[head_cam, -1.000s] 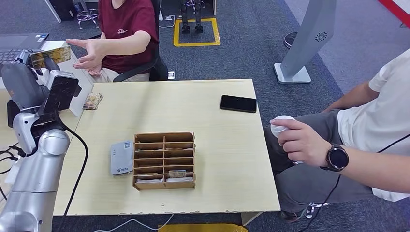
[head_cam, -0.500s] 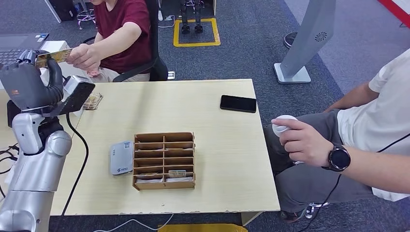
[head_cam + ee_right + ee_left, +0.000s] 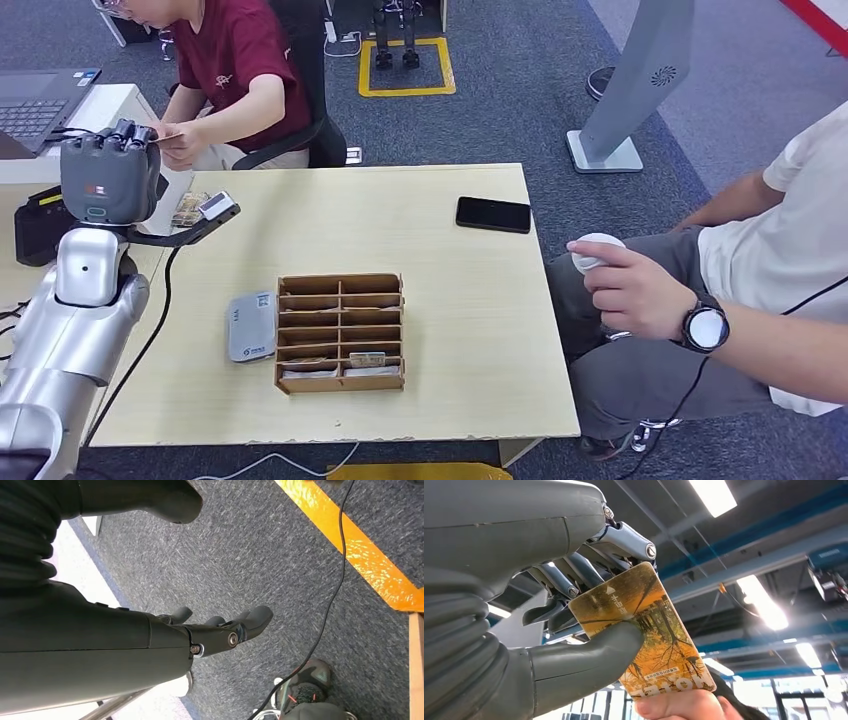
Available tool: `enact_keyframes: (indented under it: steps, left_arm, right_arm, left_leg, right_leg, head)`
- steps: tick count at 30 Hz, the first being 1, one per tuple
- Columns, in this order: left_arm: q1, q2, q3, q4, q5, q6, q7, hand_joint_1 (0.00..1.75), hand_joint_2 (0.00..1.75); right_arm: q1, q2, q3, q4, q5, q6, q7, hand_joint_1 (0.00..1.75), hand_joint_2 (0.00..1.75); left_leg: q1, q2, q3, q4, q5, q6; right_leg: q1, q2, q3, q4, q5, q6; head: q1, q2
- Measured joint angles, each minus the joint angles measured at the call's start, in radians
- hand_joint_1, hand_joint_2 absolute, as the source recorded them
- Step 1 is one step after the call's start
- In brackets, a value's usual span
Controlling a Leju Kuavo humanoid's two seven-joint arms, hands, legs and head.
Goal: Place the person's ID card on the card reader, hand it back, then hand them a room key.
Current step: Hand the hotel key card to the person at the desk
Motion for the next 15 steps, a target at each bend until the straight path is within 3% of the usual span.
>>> enact_keyframes:
  steps: [2,6,15]
  left_arm:
    - [-0.003,-0.003,-0.009,0.019,0.000,0.000,-0.001,1.75,1.75]
    - [-0.010,-0.009,-0.020,0.047,0.017,0.000,-0.019,0.00,1.75]
    - [-0.027,-0.031,-0.022,0.098,0.072,0.001,-0.053,0.00,1.75]
  right_arm:
    - [0.001,-0.003,0.000,0.000,0.000,-0.002,-0.001,0.00,1.75]
    - [0.001,-0.006,0.000,0.000,-0.001,-0.003,0.000,0.00,1.75]
    - [0.002,-0.006,0.000,0.000,-0.001,-0.003,-0.001,0.00,1.75]
  left_leg:
    - [0.000,0.000,0.000,0.000,0.000,0.000]
    - [0.000,0.000,0.000,0.000,0.000,0.000]
    - [0.000,0.000,0.000,0.000,0.000,0.000]
  right_leg:
    - [0.000,0.000,0.000,0.000,0.000,0.000]
    - [0.000,0.000,0.000,0.000,0.000,0.000]
    - [0.000,0.000,0.000,0.000,0.000,0.000]
  head:
    - [0.000,0.000]
    - [0.000,0.000]
    - [0.000,0.000]
